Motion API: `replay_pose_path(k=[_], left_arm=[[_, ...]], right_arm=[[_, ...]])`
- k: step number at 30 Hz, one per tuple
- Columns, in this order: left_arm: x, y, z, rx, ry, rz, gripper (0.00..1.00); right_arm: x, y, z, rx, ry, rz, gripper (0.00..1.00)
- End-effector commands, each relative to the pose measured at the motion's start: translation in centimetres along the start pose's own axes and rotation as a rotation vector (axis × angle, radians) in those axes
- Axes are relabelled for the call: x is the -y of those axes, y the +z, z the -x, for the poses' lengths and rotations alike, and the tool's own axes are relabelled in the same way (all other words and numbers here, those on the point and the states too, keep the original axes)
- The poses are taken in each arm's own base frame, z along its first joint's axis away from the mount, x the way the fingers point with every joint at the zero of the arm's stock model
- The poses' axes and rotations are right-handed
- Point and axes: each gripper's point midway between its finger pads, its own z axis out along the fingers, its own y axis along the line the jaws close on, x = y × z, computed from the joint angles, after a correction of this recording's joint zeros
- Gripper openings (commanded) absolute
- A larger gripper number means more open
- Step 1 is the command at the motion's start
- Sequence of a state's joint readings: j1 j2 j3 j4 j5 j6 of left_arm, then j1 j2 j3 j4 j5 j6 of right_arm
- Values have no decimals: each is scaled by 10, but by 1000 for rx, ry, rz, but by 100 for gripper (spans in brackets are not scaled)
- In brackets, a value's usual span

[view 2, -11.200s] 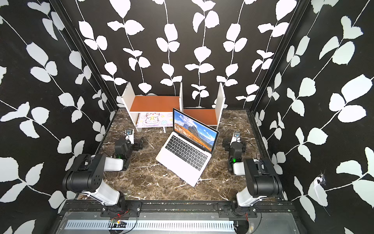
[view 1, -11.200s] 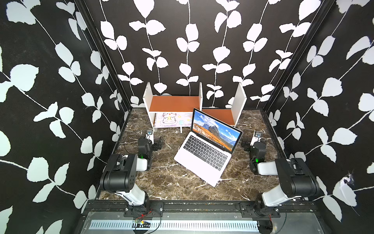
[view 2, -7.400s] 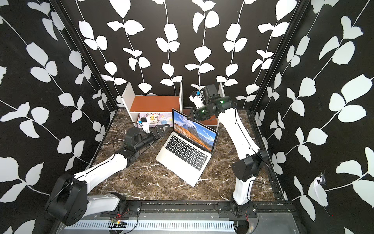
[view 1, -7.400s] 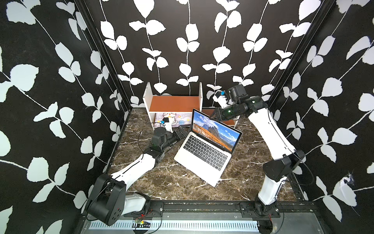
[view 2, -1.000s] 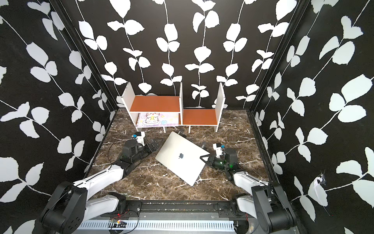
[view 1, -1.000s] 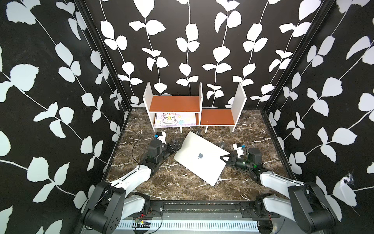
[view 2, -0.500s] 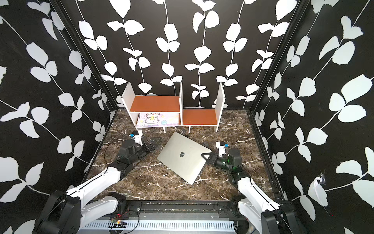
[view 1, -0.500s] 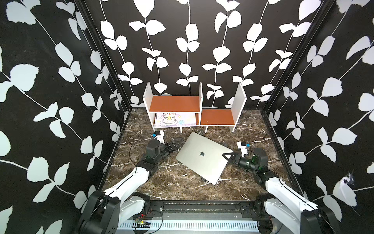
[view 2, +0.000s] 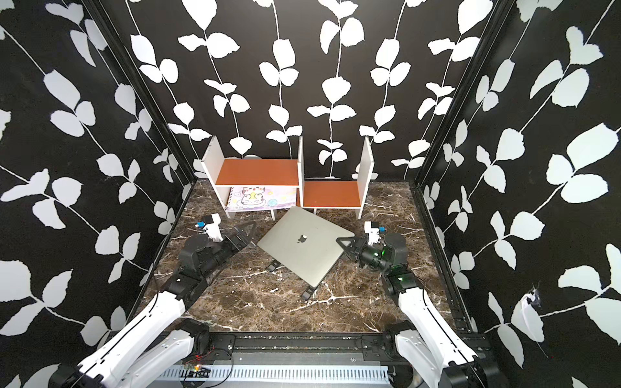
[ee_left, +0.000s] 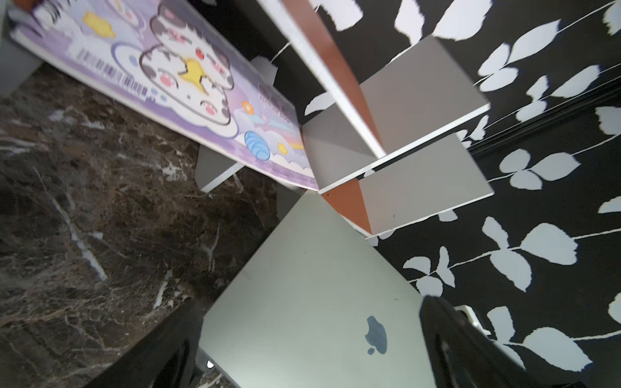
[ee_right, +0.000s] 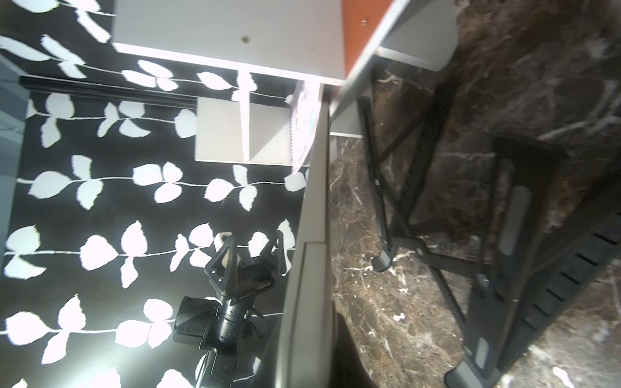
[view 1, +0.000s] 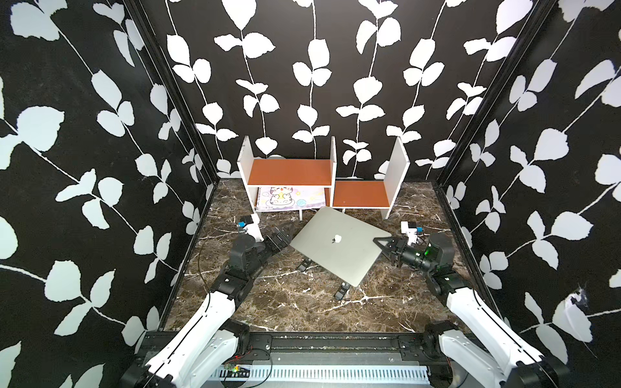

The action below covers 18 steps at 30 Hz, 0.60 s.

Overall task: Close the laptop lid and set it aside
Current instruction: Pick up the laptop from the computer stand.

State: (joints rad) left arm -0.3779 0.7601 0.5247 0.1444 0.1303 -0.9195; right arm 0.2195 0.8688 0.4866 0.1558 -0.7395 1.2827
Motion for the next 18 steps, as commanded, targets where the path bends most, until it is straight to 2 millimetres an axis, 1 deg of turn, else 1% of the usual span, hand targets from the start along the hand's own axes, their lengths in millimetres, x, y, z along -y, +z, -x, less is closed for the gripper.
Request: replay_pose_path(k=[1, 4, 6, 8, 10, 12, 14, 16, 18], left_arm=[[18, -29, 39, 143, 30, 23, 99], [30, -52, 59, 268, 18, -25, 99], [34, -66, 69, 353, -28, -77, 99], [34, -77, 74, 413, -89, -120, 99], [34, -82, 74, 437, -128, -158, 99], [34, -85, 70, 441, -158, -200, 99], [32, -82, 63, 428, -207, -250, 99], [31, -78, 56, 406, -255, -301, 99], [35, -74, 51, 377, -291, -353, 99]], right_arm=[[-87, -19, -8, -35, -160, 228, 0], [-103, -26, -15, -54, -177, 259, 0], [-114, -31, -19, -70, -186, 282, 0], [-124, -35, -23, -86, -203, 301, 0], [-133, -38, -24, -88, -189, 320, 0], [-147, -42, -21, -71, -193, 359, 0], [-162, -43, -14, -52, -188, 406, 0], [-182, -44, -8, -40, -196, 469, 0], [-198, -42, 0, -29, -202, 512, 0]])
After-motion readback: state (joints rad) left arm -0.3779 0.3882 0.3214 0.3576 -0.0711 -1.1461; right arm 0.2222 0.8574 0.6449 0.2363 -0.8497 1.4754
